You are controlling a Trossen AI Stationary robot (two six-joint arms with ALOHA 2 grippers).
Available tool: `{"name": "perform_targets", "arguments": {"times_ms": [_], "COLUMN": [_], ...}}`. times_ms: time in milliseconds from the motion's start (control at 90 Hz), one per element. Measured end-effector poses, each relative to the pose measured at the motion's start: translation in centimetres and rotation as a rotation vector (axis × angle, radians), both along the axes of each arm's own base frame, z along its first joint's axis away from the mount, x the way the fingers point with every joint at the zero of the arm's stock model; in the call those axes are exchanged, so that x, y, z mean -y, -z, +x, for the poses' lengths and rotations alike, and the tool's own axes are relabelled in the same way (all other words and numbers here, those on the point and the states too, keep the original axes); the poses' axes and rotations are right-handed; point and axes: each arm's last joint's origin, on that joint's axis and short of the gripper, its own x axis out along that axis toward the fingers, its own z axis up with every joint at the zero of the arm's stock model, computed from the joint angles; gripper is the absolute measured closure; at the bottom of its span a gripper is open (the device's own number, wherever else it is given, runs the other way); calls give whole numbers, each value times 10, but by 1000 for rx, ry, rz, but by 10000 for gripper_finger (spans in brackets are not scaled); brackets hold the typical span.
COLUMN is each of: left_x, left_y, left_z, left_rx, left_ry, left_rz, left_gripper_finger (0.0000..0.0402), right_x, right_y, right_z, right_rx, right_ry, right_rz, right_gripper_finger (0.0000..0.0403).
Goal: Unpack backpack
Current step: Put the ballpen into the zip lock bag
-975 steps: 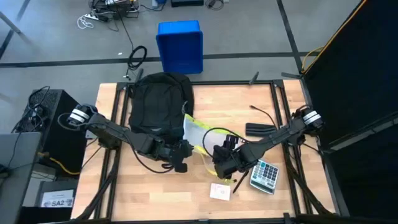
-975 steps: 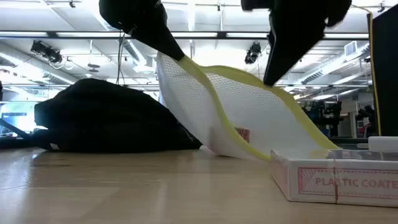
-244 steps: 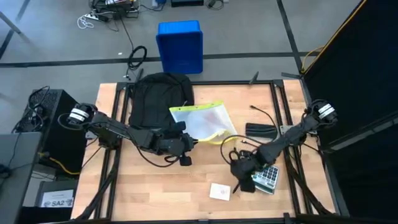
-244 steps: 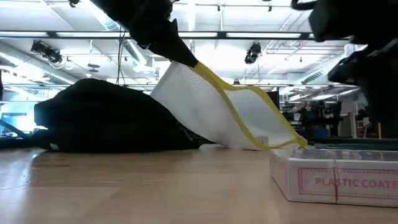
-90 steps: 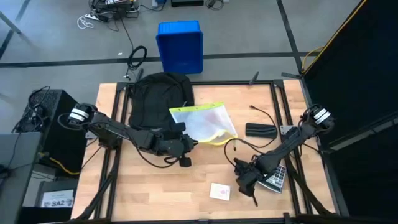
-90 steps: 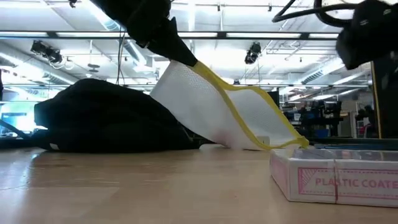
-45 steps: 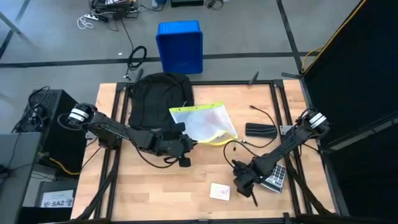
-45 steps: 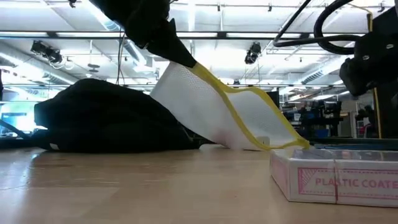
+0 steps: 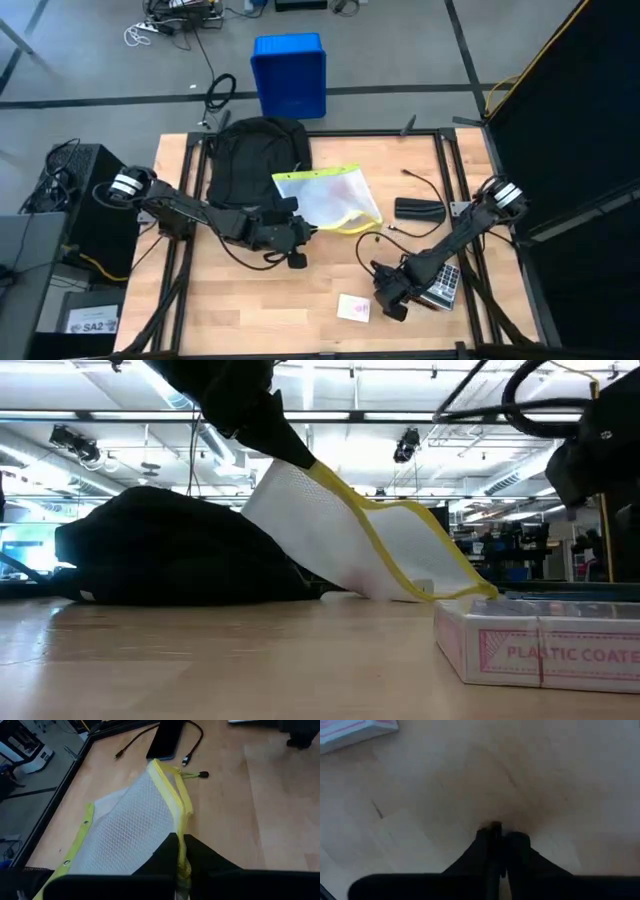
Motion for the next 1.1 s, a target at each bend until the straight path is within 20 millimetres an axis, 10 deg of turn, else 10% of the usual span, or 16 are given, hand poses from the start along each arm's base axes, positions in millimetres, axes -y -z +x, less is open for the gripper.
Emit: {"name": "perform_targets", "arguments": {"times_ms": [1100], "left_x": [0], "left_y": [0], "left_z": [0], "left_rx": [3], "left_ry": [-5], "left_rz": [-8], "left_gripper_finger": [402], "right_x": [47], "right_y": [-63], "right_z": [83], "right_rx": [450], "right_ry": [-455], "right_rz": [-728], "right_gripper_finger": [402]}}
